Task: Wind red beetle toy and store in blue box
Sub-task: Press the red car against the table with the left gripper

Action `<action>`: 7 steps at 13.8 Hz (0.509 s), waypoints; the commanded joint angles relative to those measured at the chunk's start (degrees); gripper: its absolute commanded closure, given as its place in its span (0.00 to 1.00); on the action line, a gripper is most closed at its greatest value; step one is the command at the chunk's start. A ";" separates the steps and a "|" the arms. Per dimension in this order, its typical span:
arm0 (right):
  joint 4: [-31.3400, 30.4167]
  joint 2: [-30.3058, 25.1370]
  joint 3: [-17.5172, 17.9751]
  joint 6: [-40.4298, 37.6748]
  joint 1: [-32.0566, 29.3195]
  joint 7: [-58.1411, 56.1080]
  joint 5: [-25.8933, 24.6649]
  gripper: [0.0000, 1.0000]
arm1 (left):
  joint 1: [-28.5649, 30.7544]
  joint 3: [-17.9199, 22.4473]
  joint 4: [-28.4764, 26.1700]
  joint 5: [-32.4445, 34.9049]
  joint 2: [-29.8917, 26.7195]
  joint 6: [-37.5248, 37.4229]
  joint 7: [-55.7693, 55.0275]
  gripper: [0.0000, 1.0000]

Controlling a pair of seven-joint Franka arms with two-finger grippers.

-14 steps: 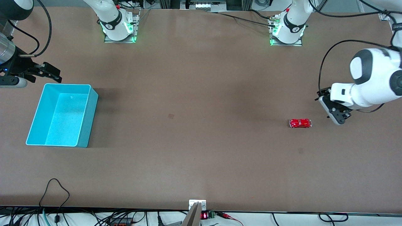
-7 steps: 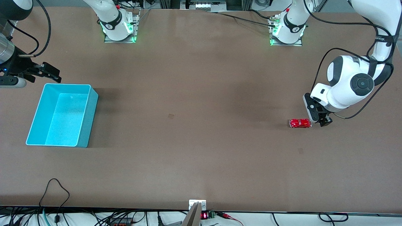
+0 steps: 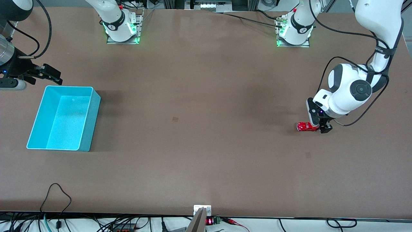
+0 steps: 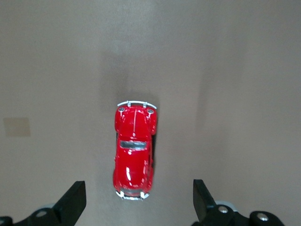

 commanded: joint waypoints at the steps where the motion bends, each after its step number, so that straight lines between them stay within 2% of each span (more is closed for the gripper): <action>1: 1.08 0.40 0.16 -0.85 -0.33 0.42 0.06 0.00 | 0.87 -0.22 -0.07 0.89 1.62 2.23 2.28 0.00; 7: 1.08 0.58 0.16 -0.85 -0.33 0.25 0.06 0.00 | 1.40 -0.13 -0.86 0.63 3.02 3.89 2.02 0.00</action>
